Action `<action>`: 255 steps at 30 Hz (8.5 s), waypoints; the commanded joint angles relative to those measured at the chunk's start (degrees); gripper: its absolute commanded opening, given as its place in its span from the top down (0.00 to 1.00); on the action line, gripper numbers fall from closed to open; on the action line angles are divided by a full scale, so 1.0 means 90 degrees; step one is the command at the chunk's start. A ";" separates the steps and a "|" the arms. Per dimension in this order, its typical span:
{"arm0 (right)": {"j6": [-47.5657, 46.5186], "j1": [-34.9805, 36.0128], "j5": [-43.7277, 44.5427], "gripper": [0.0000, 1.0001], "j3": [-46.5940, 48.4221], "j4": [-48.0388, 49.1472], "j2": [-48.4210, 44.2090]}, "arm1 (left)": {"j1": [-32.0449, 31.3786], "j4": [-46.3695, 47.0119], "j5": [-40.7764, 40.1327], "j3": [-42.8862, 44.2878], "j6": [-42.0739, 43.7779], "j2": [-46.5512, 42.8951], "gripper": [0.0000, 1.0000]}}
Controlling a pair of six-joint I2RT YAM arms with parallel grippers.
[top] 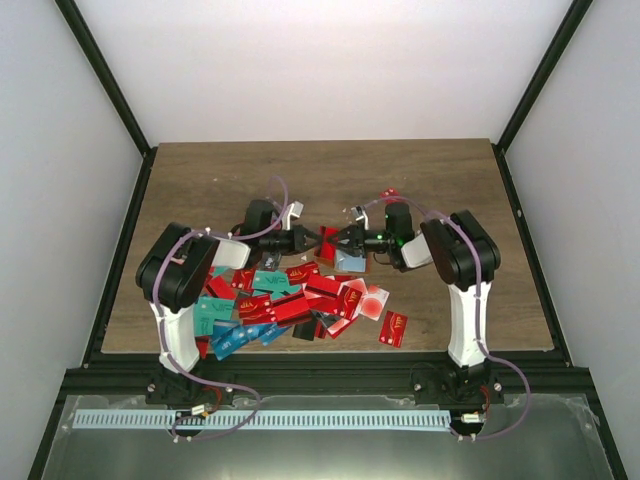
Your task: Put the credit cards into the card holder
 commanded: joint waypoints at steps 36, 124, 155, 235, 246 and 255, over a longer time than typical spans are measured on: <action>-0.2934 0.0281 0.3043 0.81 -0.0210 -0.4407 -0.2472 | 0.0112 -0.0651 -0.0929 -0.0158 0.0464 0.0122 0.96; -0.3307 0.0097 0.3672 0.84 -0.0251 -0.5744 -0.2736 | -0.0709 -0.0095 -0.1326 0.0952 -0.1253 0.0502 0.96; -0.3112 0.0058 0.4084 0.86 -0.0082 -0.6114 -0.1866 | -0.0728 -0.2806 -0.1708 0.0776 -0.0209 -0.0222 0.96; -0.3303 -0.0116 0.4327 0.82 -0.0210 -0.6350 -0.2255 | -0.0738 -0.2780 -0.1367 0.1572 -0.0622 0.0754 0.96; -0.3278 -0.0116 0.4074 0.82 -0.0245 -0.6336 -0.2272 | -0.0738 -0.2516 -0.1272 0.1583 -0.0826 0.0823 0.96; -0.3196 -0.0114 0.3758 0.82 -0.0307 -0.6231 -0.2219 | -0.0738 -0.2298 -0.1267 0.1557 -0.0994 0.0817 0.96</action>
